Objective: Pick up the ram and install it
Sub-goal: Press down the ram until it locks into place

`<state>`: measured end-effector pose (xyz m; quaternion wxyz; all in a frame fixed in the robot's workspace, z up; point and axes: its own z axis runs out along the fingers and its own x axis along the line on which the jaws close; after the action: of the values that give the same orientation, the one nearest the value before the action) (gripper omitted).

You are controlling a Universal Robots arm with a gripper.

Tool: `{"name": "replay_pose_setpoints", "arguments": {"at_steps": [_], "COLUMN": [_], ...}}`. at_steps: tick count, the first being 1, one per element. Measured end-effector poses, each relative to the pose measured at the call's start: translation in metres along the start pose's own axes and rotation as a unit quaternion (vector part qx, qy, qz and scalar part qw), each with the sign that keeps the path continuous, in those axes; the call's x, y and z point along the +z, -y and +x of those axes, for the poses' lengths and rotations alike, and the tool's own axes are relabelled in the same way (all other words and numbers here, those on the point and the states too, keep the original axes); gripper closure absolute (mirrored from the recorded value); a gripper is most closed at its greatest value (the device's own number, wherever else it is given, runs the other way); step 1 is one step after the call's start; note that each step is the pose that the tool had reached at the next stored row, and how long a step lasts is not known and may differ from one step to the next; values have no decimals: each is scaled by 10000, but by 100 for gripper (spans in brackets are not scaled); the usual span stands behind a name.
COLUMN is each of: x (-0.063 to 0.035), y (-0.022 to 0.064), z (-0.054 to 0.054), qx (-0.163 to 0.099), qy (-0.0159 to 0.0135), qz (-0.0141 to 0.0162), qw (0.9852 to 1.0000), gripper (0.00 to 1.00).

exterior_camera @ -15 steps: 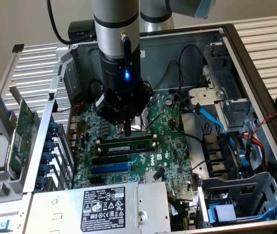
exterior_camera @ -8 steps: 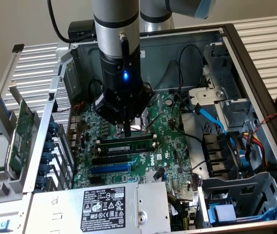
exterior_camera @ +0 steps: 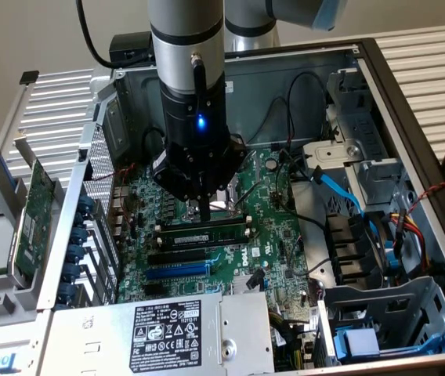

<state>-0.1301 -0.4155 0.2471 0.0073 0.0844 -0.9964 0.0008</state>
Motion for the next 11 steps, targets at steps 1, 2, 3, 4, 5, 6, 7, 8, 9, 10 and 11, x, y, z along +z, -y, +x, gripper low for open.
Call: {"name": "replay_pose_setpoints", "arguments": {"at_steps": [1,2,3,4,5,6,7,8,9,10,11], "x": [0,0,0,0,0,0,0,0,0,0,0], "y": [0,0,0,0,0,0,0,0,0,0,0], "z": [0,0,0,0,0,0,0,0,0,0,0], "qx": [0,0,0,0,0,0,0,0,0,0,0], "qy": [0,0,0,0,0,0,0,0,0,0,0], "qz": [0,0,0,0,0,0,0,0,0,0,0], "qw": [10000,10000,10000,10000,10000,10000,10000,10000,10000,10000,10000], "gripper": [90,90,90,90,90,90,90,90,90,90,90]}}
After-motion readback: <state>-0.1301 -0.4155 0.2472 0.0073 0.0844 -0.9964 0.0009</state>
